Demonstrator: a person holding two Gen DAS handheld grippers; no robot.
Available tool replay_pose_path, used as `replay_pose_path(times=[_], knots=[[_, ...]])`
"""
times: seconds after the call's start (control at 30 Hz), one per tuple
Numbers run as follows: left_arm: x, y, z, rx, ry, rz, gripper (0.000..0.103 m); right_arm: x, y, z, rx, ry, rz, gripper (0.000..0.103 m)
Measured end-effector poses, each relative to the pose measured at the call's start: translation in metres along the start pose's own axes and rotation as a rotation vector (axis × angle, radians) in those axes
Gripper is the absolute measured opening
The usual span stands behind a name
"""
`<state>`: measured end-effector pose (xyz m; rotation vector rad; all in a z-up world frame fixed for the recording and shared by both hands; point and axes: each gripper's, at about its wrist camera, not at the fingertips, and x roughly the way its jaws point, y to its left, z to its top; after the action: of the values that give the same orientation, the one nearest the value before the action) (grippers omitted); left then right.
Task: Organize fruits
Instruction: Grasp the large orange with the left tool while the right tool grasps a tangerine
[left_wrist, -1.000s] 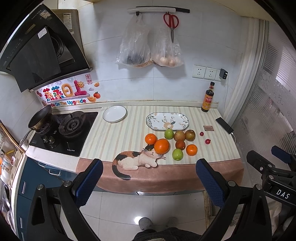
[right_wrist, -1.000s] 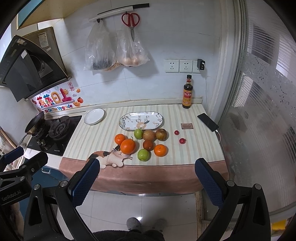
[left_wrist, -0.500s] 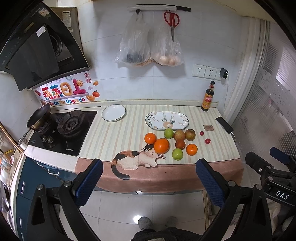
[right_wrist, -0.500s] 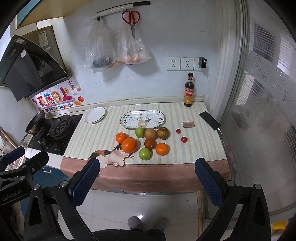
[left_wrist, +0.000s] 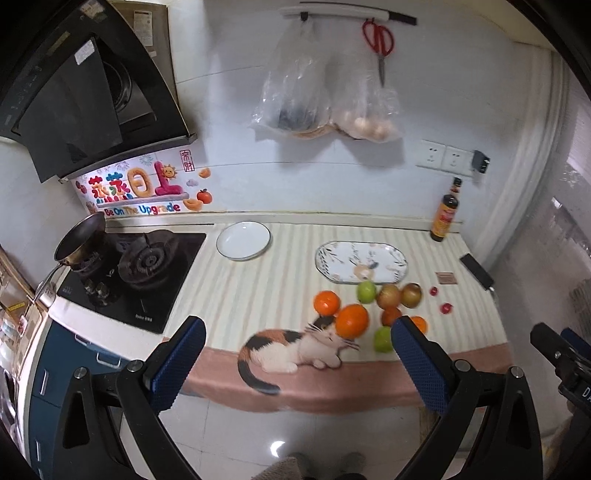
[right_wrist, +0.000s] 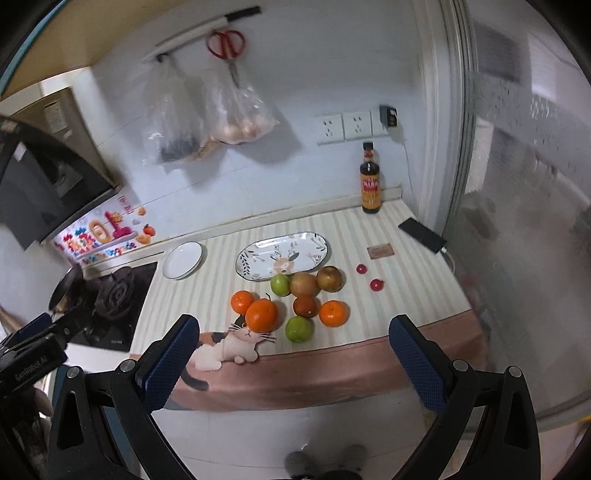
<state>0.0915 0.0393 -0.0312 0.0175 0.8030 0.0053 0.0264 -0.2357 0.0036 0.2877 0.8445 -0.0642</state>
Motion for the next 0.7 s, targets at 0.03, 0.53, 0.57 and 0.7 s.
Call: replay_pose_path(times=[0.03, 0.53, 0.57, 0.7], knots=[[0.012, 0.002, 0.002, 0.004, 0.009, 0.009, 0.103, 0.013, -0.002, 0.001, 0.022, 0.015, 0.007, 0.103], [0.236, -0.052, -0.005, 0.096, 0.424, 0.001, 0.101, 0.257, -0.047, 0.018, 0.100, 0.369, 0.043, 0.103], [0.248, -0.061, -0.007, 0.120, 0.446, -0.001, 0.100, 0.273, -0.051, 0.021, 0.097, 0.395, 0.052, 0.103], [0.309, -0.103, -0.018, 0.279, 0.549, 0.016, 0.100, 0.338, -0.070, 0.028, 0.082, 0.509, 0.083, 0.098]])
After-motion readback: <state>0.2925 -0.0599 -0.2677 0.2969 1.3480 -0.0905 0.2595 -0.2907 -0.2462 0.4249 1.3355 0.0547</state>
